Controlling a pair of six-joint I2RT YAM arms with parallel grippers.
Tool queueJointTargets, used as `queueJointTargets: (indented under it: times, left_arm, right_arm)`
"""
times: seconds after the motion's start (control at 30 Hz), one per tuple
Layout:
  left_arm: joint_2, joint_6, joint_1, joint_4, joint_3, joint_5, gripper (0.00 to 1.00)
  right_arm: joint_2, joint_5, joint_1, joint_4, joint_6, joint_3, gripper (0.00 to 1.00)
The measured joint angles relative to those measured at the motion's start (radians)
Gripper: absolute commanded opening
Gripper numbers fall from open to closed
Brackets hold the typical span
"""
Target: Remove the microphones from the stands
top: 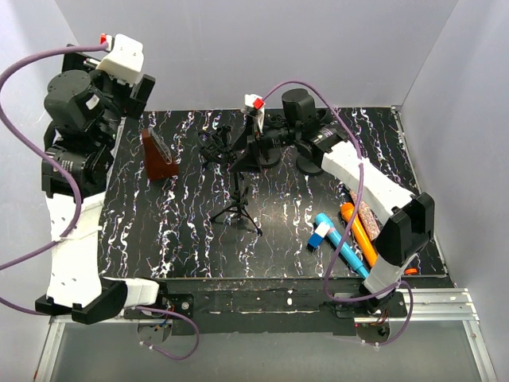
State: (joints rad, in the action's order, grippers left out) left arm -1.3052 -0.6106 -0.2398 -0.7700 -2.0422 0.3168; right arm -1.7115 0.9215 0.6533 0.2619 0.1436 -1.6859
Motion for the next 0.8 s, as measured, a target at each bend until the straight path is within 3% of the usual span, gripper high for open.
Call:
queueJointTargets:
  times: [0.17, 0.4, 0.7, 0.8]
  left_arm:
    - [0.015, 0.032, 0.035, -0.087, -0.025, -0.053, 0.98]
    - [0.077, 0.043, 0.036, -0.163, 0.140, -0.146, 0.97]
    - [0.044, 0.016, 0.036, -0.207, 0.179, -0.238, 0.97]
    - [0.102, -0.003, 0.037, -0.140, 0.304, -0.311, 0.97]
  right_arm:
    - [-0.021, 0.002, 0.016, -0.118, -0.080, 0.001, 0.64]
    - [-0.079, 0.028, 0.023, -0.212, -0.130, 0.002, 0.43]
    - [-0.109, 0.041, -0.015, -0.361, -0.278, 0.016, 0.02]
    - [-0.082, -0.003, -0.032, -0.363, -0.292, 0.043, 0.01]
